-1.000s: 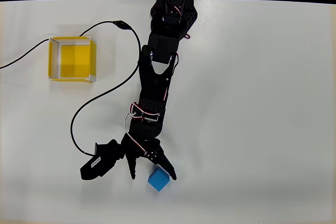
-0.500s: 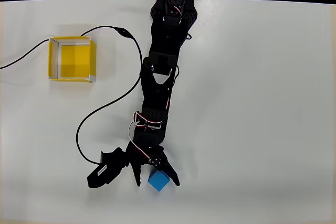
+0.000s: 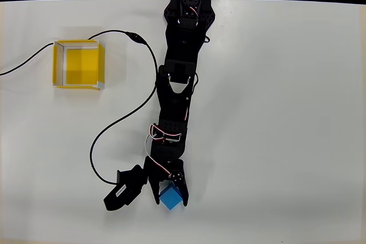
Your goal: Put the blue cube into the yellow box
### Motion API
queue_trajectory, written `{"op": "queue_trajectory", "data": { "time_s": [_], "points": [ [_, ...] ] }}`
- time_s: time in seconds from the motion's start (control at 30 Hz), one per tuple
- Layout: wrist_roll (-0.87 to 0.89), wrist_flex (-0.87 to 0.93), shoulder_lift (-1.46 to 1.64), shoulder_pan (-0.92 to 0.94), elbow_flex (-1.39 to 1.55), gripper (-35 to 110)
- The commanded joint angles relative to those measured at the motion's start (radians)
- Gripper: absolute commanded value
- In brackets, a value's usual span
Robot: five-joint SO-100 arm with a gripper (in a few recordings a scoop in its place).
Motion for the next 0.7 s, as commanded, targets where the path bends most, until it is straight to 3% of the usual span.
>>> {"op": "queue_trajectory", "data": {
  "time_s": [0.0, 0.3, 0.67],
  "points": [
    [-0.052, -0.015, 0.057, 0.011, -0.104, 23],
    [-0.101, 0.052, 0.11, 0.029, -0.106, 19],
    [-0.11, 0.143, 0.394, 0.064, 0.014, 19]
  ]
}}
